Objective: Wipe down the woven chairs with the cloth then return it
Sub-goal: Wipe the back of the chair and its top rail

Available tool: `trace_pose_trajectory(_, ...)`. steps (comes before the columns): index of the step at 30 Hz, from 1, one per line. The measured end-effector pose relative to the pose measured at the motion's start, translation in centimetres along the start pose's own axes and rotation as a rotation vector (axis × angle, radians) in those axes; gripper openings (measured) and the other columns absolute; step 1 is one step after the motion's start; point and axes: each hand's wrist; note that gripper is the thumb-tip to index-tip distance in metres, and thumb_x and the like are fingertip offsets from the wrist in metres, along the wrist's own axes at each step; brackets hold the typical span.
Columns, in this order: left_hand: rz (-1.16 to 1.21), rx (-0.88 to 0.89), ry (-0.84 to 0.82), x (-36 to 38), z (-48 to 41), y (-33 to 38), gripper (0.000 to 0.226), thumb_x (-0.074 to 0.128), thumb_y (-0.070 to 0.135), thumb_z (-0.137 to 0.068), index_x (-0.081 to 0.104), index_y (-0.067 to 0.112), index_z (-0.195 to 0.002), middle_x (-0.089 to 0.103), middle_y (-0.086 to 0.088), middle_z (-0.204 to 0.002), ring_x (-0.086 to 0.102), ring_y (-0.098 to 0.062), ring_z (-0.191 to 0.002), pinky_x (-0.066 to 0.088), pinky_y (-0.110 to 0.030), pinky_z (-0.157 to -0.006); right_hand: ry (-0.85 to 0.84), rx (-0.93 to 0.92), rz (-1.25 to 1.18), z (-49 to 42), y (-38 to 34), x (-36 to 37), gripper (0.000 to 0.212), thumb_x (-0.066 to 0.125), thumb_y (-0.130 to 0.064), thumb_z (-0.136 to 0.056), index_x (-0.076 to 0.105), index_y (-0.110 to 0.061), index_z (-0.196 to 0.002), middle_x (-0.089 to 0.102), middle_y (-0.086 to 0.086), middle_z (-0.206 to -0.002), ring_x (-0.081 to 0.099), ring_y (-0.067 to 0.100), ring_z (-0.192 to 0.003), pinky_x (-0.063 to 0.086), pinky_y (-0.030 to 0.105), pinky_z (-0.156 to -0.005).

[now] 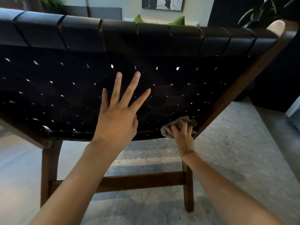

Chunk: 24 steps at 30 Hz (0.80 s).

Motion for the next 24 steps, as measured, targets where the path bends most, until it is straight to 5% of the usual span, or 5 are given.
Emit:
trace_pose_trajectory(8, 0.001, 0.026, 0.001, -0.6, 0.2, -0.5, 0.084, 0.045, 0.021, -0.093, -0.019, 0.043, -0.141, -0.042, 0.008, -0.147, -0.036, -0.026, -0.137, -0.004, -0.054, -0.115, -0.257, -0.046, -0.065, -0.9, 0.8, -3.4, 0.056, 0.049, 0.001, -0.091, 0.038, -0.024, -0.139, 0.02, 0.009, -0.145, 0.032, 0.036, -0.127, 0.042, 0.046, -0.102)
trace_pose_trajectory(13, 0.004, 0.082, 0.092, -0.9, 1.4, -1.2, 0.084, 0.054, 0.014, -0.089, 0.002, 0.037, -0.15, -0.019, 0.001, -0.158, -0.02, -0.03, -0.144, 0.004, -0.059, -0.115, 0.296, -0.247, -0.237, 3.4, -0.6, -8.4, 0.063, 0.066, 0.01, -0.077, 0.054, -0.02, -0.131, 0.04, 0.011, -0.137, 0.039, 0.04, -0.122, 0.055, 0.048, -0.085)
trace_pose_trajectory(17, -0.017, 0.028, 0.147, -0.9, 2.4, -2.4, 0.088, 0.062, 0.008, -0.082, 0.014, 0.033, -0.151, -0.01, -0.007, -0.16, -0.012, -0.037, -0.144, 0.009, -0.066, -0.109, 0.705, -0.275, -0.337, 3.4, -3.5, -13.0, 0.062, 0.059, 0.006, -0.084, 0.045, -0.023, -0.137, 0.03, 0.008, -0.144, 0.029, 0.036, -0.133, 0.023, 0.027, -0.116)
trace_pose_trajectory(19, -0.029, -0.014, 0.155, -0.9, 2.9, -2.9, 0.089, 0.065, 0.009, -0.08, 0.016, 0.032, -0.151, -0.009, -0.009, -0.159, -0.011, -0.039, -0.144, 0.01, -0.066, -0.108, 0.764, -0.277, -0.391, 2.1, -5.5, -14.9, 0.06, 0.046, 0.001, -0.088, 0.039, -0.023, -0.142, 0.026, 0.006, -0.145, 0.026, 0.035, -0.135, 0.019, 0.021, -0.115)
trace_pose_trajectory(24, -0.012, -0.065, 0.171, -1.1, 3.2, -3.7, 0.092, 0.066, 0.007, -0.079, 0.014, 0.031, -0.151, -0.009, -0.009, -0.16, -0.011, -0.039, -0.144, 0.012, -0.066, -0.109, 0.826, -0.233, -0.426, -1.5, -9.4, -15.7, 0.068, 0.047, 0.009, -0.084, 0.035, -0.023, -0.142, 0.021, 0.005, -0.144, 0.024, 0.037, -0.13, 0.036, 0.044, -0.107)
Point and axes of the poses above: each hand's wrist, its own z-axis away from the middle knuckle, its own x-axis out of the palm, y = z × x
